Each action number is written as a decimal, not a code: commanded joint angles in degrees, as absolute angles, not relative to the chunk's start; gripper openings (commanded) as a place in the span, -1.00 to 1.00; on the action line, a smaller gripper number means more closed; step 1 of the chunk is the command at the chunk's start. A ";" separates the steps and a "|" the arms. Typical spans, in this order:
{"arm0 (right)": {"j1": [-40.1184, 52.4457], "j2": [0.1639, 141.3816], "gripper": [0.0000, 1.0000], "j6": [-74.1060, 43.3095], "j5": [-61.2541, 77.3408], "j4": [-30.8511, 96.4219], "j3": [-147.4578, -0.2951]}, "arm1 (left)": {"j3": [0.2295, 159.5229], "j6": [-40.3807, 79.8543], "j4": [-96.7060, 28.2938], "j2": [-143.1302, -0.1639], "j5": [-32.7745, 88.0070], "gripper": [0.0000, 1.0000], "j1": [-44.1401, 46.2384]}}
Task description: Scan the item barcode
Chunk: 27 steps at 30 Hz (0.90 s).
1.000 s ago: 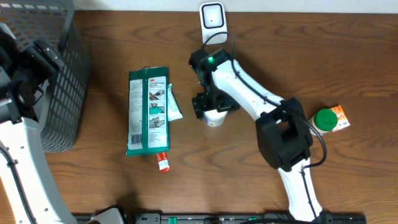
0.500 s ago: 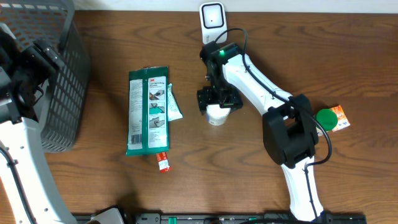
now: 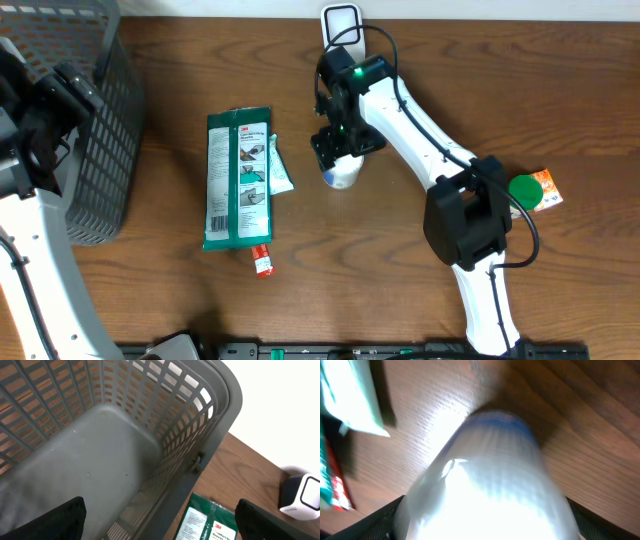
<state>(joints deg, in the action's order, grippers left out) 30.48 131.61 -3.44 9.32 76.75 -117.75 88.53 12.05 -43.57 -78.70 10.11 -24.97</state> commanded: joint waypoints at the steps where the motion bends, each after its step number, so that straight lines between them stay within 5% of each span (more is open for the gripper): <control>1: 31.77 130.50 0.75 5.96 5.37 78.32 -118.93 | 89.06 12.36 -43.66 -78.65 9.80 0.86 -25.10; 5: 32.75 130.50 0.98 10.37 3.62 79.50 -118.93 | 89.06 12.36 -43.66 -78.65 9.80 0.86 -25.10; 17: 33.32 129.14 0.99 -8.95 -0.89 81.23 -129.05 | 89.06 12.36 -43.66 -78.65 9.80 0.87 -25.10; 27: 33.65 128.97 0.94 -19.66 4.54 83.13 -123.92 | 89.06 12.36 -43.66 -78.65 9.80 0.86 -25.10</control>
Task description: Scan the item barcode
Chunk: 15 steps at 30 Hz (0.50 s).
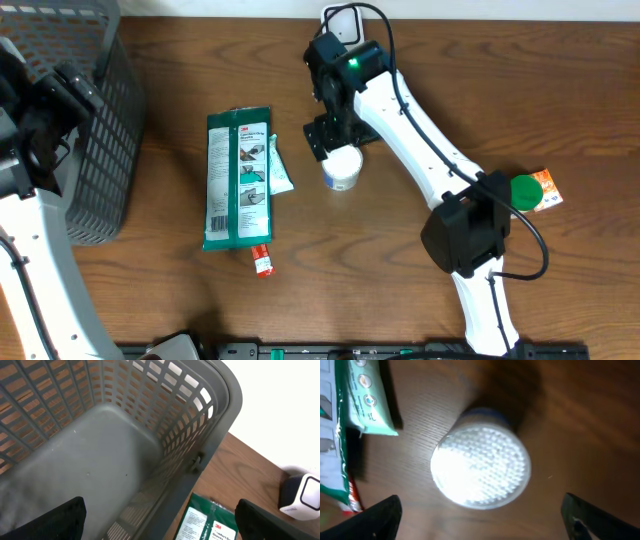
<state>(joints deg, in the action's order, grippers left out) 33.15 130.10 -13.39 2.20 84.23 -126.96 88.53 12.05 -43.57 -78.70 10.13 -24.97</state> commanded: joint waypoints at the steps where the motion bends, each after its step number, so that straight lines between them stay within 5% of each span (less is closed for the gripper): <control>1: 33.87 128.97 0.96 -19.70 4.45 81.95 -122.69 | 89.06 12.36 -43.66 -78.65 9.80 0.86 -25.10; 15: 34.68 129.01 0.98 -27.40 -2.07 72.66 -111.48 | 89.06 12.36 -43.64 -78.65 9.80 0.87 -25.10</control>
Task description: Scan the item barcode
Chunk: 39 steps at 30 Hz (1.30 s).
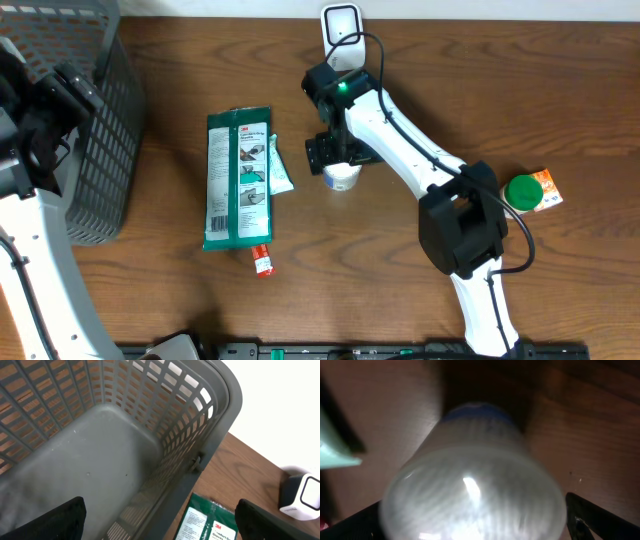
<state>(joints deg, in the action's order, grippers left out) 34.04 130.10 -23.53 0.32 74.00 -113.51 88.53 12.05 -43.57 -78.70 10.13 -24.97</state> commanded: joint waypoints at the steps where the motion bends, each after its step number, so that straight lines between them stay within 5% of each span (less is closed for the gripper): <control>1: 34.65 129.01 0.99 -27.40 -1.74 71.70 -110.89 | 89.06 12.36 -43.64 -78.65 9.80 0.87 -25.10; 10: 34.83 129.03 0.97 -27.35 0.91 69.21 -109.91 | 89.06 12.36 -43.64 -78.65 9.80 0.86 -25.10; 21: 35.33 128.97 0.71 -27.38 0.93 65.60 -107.55 | 89.06 12.36 -43.64 -78.65 9.80 0.86 -25.10; 39: 35.20 123.96 -0.05 -21.91 0.67 67.79 -111.44 | 89.06 12.36 -43.66 -78.65 9.80 0.86 -25.10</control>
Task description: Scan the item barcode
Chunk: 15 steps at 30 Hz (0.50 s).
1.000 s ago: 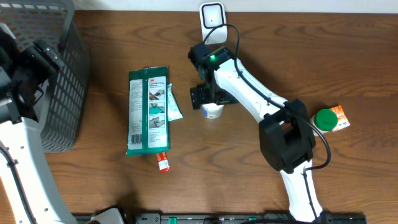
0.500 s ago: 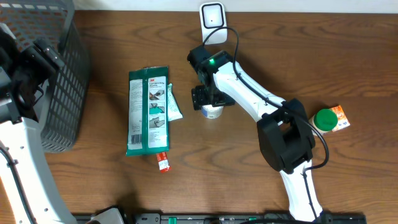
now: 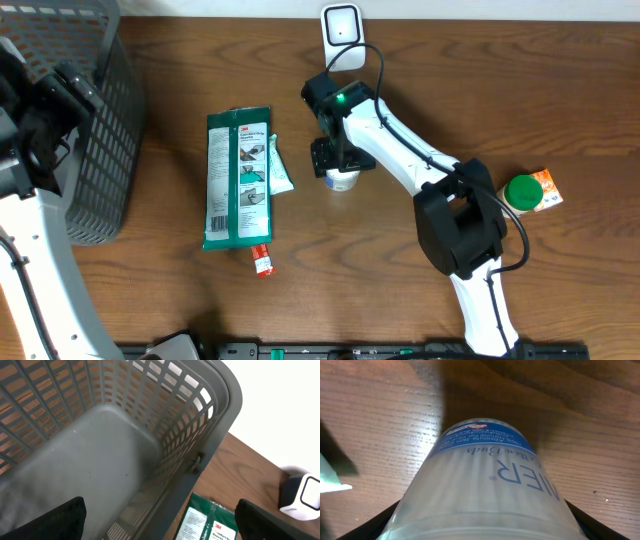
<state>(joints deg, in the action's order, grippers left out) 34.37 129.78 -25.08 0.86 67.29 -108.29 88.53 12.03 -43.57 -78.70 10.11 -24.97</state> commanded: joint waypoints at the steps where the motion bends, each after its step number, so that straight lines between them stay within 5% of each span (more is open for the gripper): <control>1: 35.20 122.63 -0.10 -21.45 0.21 67.92 -111.87 | 89.06 12.36 -43.66 -78.65 9.80 0.86 -25.10; 3: 35.18 119.50 -0.20 -19.79 -0.27 67.90 -112.53 | 89.06 12.36 -43.66 -78.65 9.80 0.86 -25.10; 8: 34.81 111.00 -0.98 -18.31 -2.11 66.96 -112.84 | 89.06 12.36 -43.66 -78.65 9.80 0.87 -25.10; 15: 32.18 98.50 -0.98 -14.46 -2.13 62.74 -112.84 | 89.06 12.36 -43.64 -78.65 9.80 0.86 -25.10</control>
